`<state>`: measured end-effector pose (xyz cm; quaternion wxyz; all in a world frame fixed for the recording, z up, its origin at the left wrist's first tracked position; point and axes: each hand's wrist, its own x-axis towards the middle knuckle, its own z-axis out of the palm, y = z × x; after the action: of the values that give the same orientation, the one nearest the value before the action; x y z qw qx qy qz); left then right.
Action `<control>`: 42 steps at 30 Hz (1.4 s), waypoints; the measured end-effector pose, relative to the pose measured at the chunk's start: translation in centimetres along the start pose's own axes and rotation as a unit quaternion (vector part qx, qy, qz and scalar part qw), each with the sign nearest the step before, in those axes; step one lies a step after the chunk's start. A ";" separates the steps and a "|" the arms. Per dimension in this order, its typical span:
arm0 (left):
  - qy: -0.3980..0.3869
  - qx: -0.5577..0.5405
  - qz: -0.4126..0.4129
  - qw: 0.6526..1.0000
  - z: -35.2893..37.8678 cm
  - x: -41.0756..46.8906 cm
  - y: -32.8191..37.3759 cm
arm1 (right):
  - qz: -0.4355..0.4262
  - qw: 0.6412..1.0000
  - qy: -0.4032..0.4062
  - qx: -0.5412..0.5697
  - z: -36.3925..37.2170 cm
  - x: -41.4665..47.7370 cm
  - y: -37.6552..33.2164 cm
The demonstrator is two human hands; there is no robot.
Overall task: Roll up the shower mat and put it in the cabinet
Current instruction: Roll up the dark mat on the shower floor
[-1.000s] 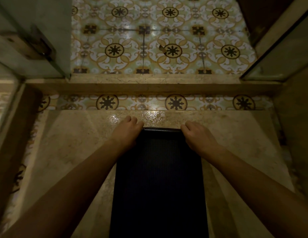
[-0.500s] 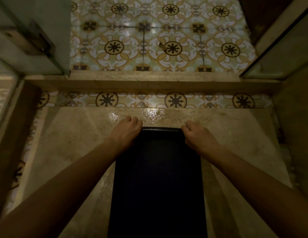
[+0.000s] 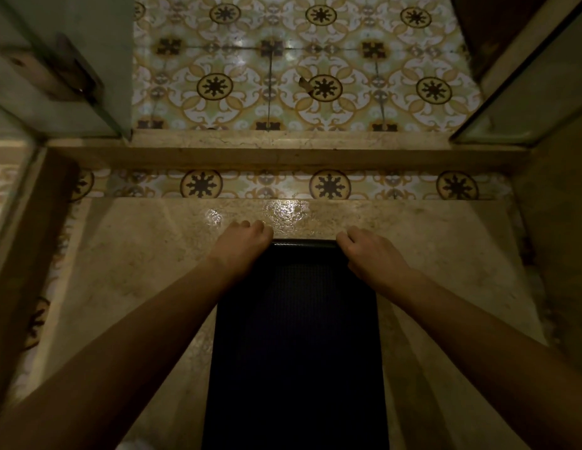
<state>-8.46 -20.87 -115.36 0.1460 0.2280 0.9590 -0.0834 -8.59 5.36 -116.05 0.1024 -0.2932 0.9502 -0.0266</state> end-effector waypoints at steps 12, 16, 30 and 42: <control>-0.010 -0.112 0.021 0.993 -0.3 -0.9 -1.8 | 0.007 0.999 -0.039 -0.015 -0.8 0.2 0.0; -0.004 -0.121 0.016 0.992 -0.1 -1.1 -1.1 | 0.024 0.998 -0.059 0.009 -1.1 0.3 -0.3; -0.038 -0.195 -0.028 0.980 -0.7 -1.4 -2.2 | 0.063 0.990 -0.110 0.065 -1.7 0.3 0.5; -0.040 -0.222 -0.022 0.974 -0.6 -1.9 -1.8 | 0.064 0.988 -0.124 0.070 -2.1 -0.2 0.6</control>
<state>-7.77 -23.12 -114.01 0.2293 0.1649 0.9518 0.1193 -9.18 5.98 -114.04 0.2407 -0.2247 0.9429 -0.0498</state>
